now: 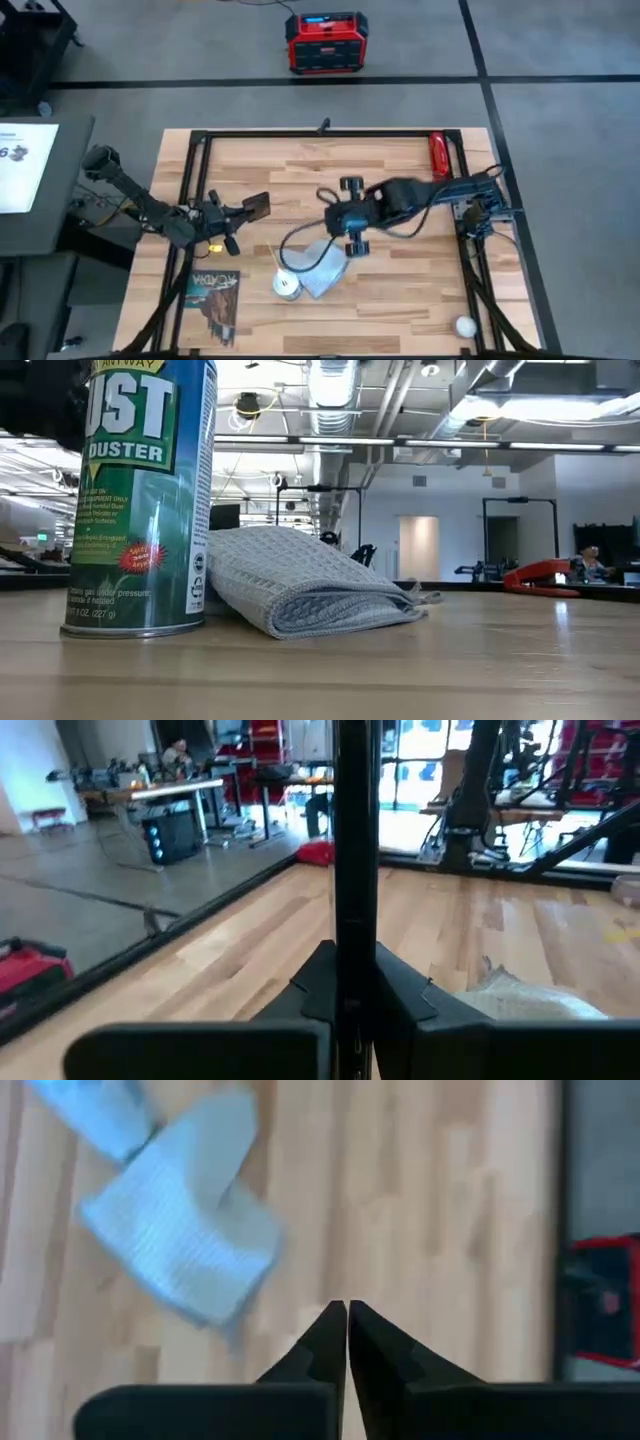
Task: Apply microfiber cloth
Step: Wipe the front of the cellphone with the microfiber cloth
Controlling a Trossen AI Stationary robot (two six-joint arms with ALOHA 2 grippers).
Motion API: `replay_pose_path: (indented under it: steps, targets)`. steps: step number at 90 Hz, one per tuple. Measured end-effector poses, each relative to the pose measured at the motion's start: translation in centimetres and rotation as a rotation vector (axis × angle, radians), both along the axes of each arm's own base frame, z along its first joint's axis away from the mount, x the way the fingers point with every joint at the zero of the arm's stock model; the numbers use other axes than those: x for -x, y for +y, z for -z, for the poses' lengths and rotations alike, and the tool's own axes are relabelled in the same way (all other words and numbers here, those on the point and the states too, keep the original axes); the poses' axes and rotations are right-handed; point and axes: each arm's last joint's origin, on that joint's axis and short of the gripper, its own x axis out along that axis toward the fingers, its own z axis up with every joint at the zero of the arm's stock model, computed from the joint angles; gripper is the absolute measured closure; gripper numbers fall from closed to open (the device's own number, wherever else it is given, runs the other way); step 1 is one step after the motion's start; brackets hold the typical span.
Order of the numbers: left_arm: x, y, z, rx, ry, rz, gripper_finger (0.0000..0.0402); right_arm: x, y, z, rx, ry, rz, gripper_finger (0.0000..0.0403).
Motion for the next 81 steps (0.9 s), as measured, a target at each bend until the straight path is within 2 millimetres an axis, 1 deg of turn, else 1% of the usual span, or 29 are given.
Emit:
replay_pose_path:
  steps: [8, 16, 24, 29, 35, 41, 50, 56, 64, 74, 81]
  targets:
    - [-0.2, 0.3, 0.0, -0.004, 0.005, 0.008, 0.0393, 0.6, 0.0, 3.6, -0.101, -0.035, -0.026, 0.0402]
    - [-0.4, 0.6, 0.2, -0.003, 0.018, -0.007, 0.0393, 1.1, -0.3, 6.8, -0.251, -0.142, -0.059, 0.0402]
    - [-0.4, 0.7, 0.2, 0.002, 0.017, -0.004, 0.0393, 1.5, -0.9, 9.4, -0.395, -0.226, -0.073, 0.0402]
    - [-0.5, 0.8, 0.2, 0.003, 0.017, -0.004, 0.0393, 1.6, -1.4, 10.7, -0.429, -0.252, -0.052, 0.0402]
    - [-0.5, 0.8, 0.2, 0.003, 0.019, -0.006, 0.0393, 1.6, -1.7, 12.2, -0.429, -0.244, -0.036, 0.0399]
    - [-0.5, 0.8, 0.2, 0.007, 0.018, 0.003, 0.0393, 0.9, -1.8, 13.5, -0.427, -0.236, -0.031, 0.0391]
    - [-0.5, 0.8, 0.3, 0.013, 0.022, 0.006, 0.0393, 0.0, -1.2, 14.7, -0.443, -0.196, -0.084, 0.0365]
    - [-0.5, 0.8, 0.4, 0.018, 0.031, 0.005, 0.0393, -0.8, -0.5, 15.0, -0.459, -0.187, -0.134, 0.0341]
    - [-0.5, 0.9, 0.5, 0.022, 0.037, 0.003, 0.0393, -1.5, 0.2, 15.5, -0.461, -0.161, -0.152, 0.0304]
    - [-0.5, 0.9, 0.6, 0.021, 0.041, 0.001, 0.0393, -2.4, 0.5, 15.1, -0.458, -0.173, -0.154, 0.0254]
    - [-0.5, 0.9, 0.6, 0.020, 0.042, 0.000, 0.0393, -2.9, 0.6, 14.5, -0.454, -0.205, -0.155, 0.0219]
